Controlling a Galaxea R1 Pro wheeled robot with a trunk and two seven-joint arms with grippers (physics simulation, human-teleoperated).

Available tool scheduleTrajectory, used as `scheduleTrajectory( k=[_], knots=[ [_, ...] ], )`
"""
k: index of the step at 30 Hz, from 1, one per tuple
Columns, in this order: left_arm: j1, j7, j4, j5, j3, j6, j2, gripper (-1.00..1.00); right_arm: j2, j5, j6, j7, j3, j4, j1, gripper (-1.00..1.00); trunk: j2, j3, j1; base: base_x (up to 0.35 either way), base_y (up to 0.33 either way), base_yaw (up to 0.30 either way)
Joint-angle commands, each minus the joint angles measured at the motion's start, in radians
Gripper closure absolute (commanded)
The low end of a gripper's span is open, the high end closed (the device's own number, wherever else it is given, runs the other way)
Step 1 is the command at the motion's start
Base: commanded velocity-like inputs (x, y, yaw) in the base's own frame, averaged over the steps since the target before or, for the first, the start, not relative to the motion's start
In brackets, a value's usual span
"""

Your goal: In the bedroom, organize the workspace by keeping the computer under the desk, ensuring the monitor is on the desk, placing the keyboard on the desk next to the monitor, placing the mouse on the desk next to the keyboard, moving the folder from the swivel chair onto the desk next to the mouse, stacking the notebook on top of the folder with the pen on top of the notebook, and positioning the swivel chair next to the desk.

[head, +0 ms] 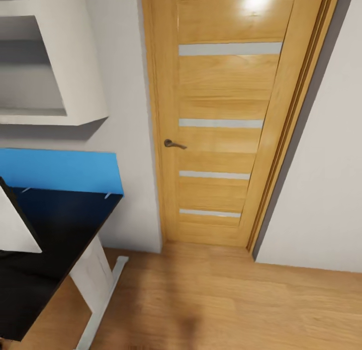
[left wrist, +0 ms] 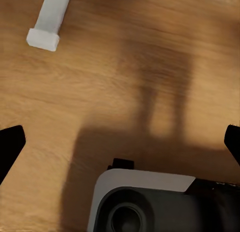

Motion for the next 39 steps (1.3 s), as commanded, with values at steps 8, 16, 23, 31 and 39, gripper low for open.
scheduleTrajectory(
  k=[8,16,23,31,39],
  knots=[
    [-0.001,0.0,0.001,0.068,0.005,-0.007,0.004,-1.0,0.001,0.006,-0.053,-0.003,-0.002,0.015,0.0,-1.0,-0.001,-0.001,0.0,-0.211,-0.134,0.286],
    [-0.001,0.0,0.001,0.078,0.005,-0.011,0.006,-1.0,0.001,0.006,-0.06,-0.004,-0.001,0.023,0.0,-1.0,-0.001,-0.001,0.0,-0.054,-0.02,0.286],
    [-0.001,0.0,0.001,0.078,0.005,-0.012,0.006,-1.0,0.0,0.006,-0.066,-0.004,-0.001,0.024,0.0,-1.0,-0.001,-0.001,0.0,-0.007,-0.002,0.286],
    [-0.001,0.0,0.001,0.078,0.005,-0.012,0.006,-1.0,0.0,0.005,-0.069,-0.004,-0.001,0.024,0.0,-1.0,-0.001,-0.001,0.0,-0.001,0.0,0.286],
    [-0.001,0.0,0.001,0.078,0.005,-0.012,0.006,-1.0,0.0,0.005,-0.073,-0.004,-0.002,0.024,0.0,-1.0,-0.001,-0.001,0.0,0.0,-0.017,0.287]
  ],
)
